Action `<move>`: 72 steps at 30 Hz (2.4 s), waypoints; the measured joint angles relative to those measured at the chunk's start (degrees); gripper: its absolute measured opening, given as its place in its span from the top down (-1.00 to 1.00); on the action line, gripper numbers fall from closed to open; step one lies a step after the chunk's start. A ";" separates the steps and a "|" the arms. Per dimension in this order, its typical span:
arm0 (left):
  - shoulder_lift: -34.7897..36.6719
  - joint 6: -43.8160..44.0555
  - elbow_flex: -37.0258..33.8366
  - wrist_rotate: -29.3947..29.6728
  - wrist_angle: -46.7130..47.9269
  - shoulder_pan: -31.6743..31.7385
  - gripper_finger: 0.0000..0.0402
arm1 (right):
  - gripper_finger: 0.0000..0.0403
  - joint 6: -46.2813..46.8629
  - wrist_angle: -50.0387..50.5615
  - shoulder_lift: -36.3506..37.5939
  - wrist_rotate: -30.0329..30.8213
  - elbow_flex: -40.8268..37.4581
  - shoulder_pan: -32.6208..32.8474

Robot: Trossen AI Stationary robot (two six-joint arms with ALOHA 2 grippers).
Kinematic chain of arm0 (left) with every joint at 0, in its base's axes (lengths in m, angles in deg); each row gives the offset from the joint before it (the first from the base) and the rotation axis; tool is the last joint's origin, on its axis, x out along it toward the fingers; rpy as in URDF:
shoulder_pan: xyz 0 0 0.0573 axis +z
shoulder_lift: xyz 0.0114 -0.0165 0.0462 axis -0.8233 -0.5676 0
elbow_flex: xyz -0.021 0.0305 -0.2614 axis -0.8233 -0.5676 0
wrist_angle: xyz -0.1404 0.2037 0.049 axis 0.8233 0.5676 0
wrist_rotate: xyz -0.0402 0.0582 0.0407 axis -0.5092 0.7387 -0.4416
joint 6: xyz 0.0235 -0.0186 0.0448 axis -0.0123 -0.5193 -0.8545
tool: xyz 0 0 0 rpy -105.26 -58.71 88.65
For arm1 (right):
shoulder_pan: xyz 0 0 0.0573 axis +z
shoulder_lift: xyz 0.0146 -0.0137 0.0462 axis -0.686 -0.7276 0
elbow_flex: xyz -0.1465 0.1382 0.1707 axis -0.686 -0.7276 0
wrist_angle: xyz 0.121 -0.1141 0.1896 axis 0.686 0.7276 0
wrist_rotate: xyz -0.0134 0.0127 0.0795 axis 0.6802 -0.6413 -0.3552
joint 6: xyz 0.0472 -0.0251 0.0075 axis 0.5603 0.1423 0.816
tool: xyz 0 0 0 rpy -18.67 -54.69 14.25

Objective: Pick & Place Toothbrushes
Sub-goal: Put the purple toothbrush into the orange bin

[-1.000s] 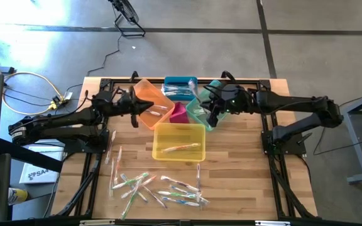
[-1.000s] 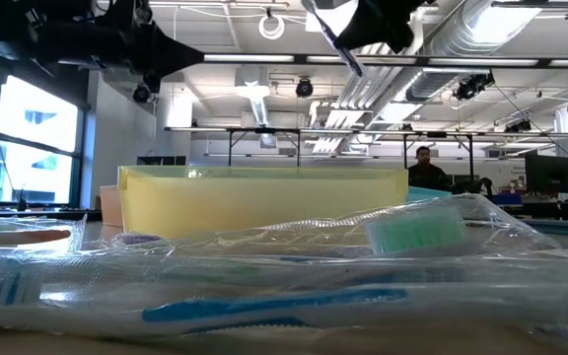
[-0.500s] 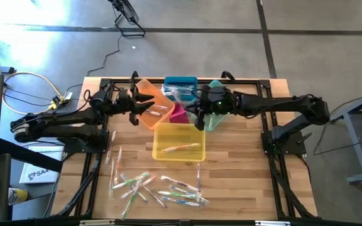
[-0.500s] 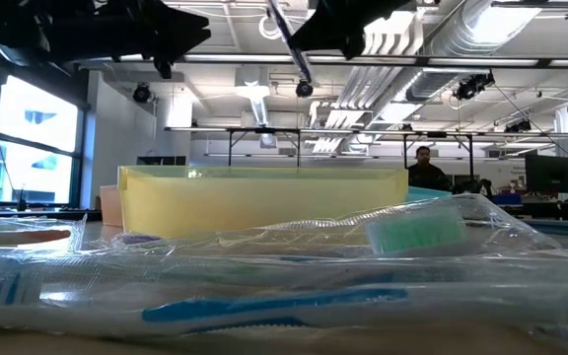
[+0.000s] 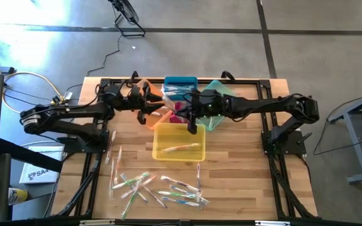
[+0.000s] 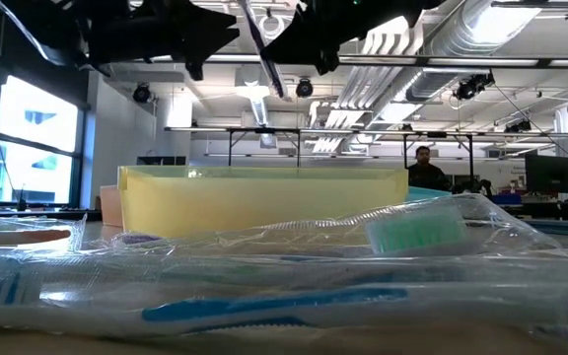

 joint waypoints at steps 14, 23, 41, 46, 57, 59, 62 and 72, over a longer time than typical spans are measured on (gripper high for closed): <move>-6.68 -0.02 5.27 -7.95 0.16 0.00 0.38 | 0.93 -1.16 -1.15 0.04 1.55 0.00 0.28; -6.68 -0.66 5.27 -8.13 0.17 0.01 0.38 | 0.93 -1.83 -0.25 0.11 2.30 0.00 0.26; -6.66 -3.51 5.35 -9.88 0.07 -0.03 0.38 | 0.94 -2.12 1.12 0.11 6.57 0.00 0.46; -7.20 -3.10 5.58 -9.82 -0.23 -0.33 0.38 | 0.94 -2.10 1.14 0.11 6.55 0.00 0.44; -7.25 -4.60 7.88 -8.85 2.22 -1.51 0.42 | 0.94 -2.12 1.07 0.11 6.49 0.00 0.44; -7.25 -4.61 7.93 -8.19 3.27 -1.51 0.51 | 0.94 -2.10 1.24 0.11 6.61 0.00 0.44; -7.25 -4.61 7.93 -7.90 3.86 -1.51 0.72 | 0.94 -2.11 1.40 0.11 6.48 -0.02 0.46; -7.25 -4.68 7.93 -7.67 3.96 -1.51 0.90 | 0.83 -2.09 1.46 0.11 6.08 -0.02 0.50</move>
